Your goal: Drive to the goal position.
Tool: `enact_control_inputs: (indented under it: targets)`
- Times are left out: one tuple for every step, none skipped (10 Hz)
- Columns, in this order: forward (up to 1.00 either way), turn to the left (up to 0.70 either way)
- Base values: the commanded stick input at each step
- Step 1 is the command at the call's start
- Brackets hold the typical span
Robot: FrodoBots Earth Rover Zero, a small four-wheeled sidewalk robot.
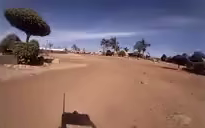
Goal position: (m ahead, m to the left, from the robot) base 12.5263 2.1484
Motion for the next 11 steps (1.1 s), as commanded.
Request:
enact_control_inputs:
  targets:
    - [0.7, -0.03]
    - [0.7, -0.02]
    - [0.7, 0.0]
    - [0.7, 0.0]
    - [0.7, 0.0]
    - [0.7, 0.0]
    - [0.7, 0.0]
    - [0.7, 0.0]
    - [0.7, -0.03]
    - [0.7, -0.02]
    - [0.7, -0.03]
